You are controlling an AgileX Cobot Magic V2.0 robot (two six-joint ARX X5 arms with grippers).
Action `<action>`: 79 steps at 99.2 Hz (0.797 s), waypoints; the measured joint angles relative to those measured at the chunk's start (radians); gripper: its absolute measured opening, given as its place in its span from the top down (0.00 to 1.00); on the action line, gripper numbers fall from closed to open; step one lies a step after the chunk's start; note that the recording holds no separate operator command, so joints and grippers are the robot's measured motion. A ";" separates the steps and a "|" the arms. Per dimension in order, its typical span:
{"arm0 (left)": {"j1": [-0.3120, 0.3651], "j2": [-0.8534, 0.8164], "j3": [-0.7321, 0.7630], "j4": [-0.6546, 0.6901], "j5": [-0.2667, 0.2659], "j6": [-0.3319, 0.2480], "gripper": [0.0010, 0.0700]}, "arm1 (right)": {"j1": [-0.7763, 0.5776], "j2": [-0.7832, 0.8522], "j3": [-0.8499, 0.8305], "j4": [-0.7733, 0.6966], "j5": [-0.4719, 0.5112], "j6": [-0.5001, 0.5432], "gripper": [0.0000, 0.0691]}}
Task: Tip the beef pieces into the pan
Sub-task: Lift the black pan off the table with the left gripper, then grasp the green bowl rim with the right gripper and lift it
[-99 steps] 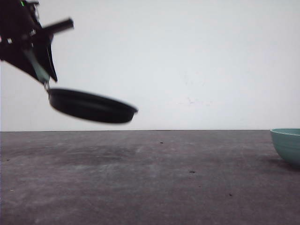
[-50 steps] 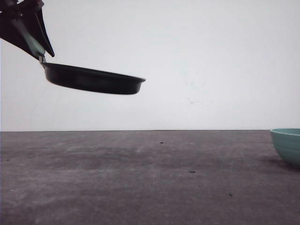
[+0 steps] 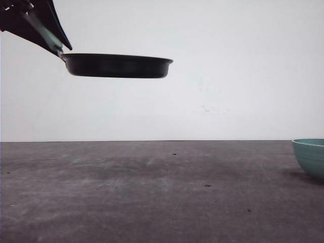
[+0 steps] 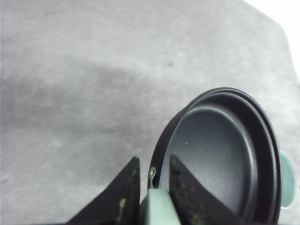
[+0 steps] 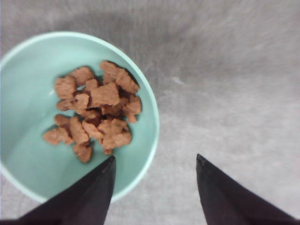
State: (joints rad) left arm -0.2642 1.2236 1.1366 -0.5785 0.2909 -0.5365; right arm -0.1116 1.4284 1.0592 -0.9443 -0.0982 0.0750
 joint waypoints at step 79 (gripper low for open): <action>0.000 0.000 0.000 0.014 -0.005 -0.004 0.93 | 0.006 0.147 -0.001 0.087 -0.024 0.011 0.87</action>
State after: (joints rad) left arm -0.2642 1.2236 1.1366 -0.5644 0.2863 -0.5404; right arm -0.1059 1.5753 1.0584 -0.8574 -0.1219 0.0864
